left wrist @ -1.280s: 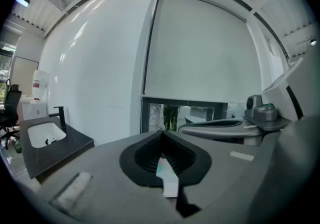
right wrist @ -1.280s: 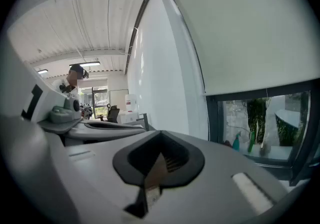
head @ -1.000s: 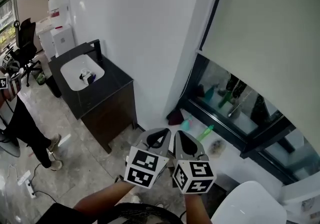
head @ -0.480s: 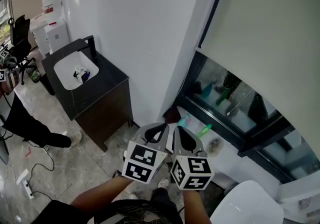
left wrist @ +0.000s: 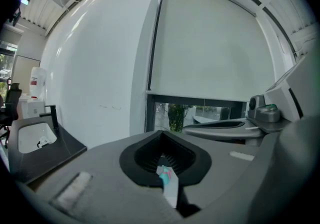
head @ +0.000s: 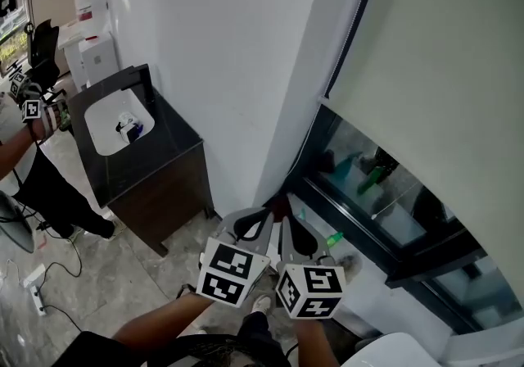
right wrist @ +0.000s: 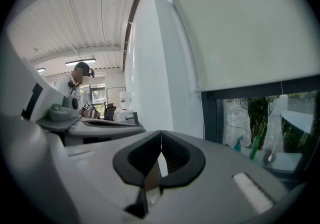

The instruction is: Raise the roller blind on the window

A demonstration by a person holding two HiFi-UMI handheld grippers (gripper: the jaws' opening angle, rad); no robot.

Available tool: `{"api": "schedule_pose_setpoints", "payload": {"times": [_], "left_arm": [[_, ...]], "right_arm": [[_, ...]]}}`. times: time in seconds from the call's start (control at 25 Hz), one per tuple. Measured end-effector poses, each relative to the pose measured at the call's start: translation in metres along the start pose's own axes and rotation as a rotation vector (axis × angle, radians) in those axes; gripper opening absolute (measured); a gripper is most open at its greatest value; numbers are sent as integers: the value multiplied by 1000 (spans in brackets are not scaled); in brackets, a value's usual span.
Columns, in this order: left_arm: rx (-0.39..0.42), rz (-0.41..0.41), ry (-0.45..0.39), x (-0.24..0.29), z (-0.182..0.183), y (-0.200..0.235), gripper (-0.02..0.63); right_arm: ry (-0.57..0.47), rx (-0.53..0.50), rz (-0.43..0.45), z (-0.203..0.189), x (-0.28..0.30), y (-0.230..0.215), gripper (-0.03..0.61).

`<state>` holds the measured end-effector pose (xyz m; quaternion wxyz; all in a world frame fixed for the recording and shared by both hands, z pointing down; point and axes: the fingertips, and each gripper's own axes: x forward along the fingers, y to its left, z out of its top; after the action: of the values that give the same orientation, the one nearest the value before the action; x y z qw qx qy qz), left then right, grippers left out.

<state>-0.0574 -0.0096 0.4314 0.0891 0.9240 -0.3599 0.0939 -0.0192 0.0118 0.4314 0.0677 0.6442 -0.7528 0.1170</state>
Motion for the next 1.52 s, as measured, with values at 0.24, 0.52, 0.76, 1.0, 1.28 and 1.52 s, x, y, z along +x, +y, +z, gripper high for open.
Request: {"api": "schedule_pose_setpoints", "payload": {"times": [0.24, 0.52, 0.76, 1.0, 1.28, 1.52], "left_arm": [[-24, 51, 6, 63, 16, 2, -2], [-12, 111, -12, 121, 47, 5, 0], [-49, 107, -49, 147, 71, 8, 0], [-51, 154, -82, 155, 93, 27, 2], [-59, 152, -117, 159, 107, 53, 2], [-37, 90, -146, 165, 122, 64, 2]], "right_arm": [[12, -8, 79, 15, 40, -51, -2], [5, -19, 173, 41, 74, -98, -2], [-24, -54, 267, 68, 99, -114, -2], [-48, -88, 322, 93, 122, -118, -3], [-82, -137, 354, 120, 154, -116, -3], [-105, -199, 371, 157, 190, -119, 8]]}}
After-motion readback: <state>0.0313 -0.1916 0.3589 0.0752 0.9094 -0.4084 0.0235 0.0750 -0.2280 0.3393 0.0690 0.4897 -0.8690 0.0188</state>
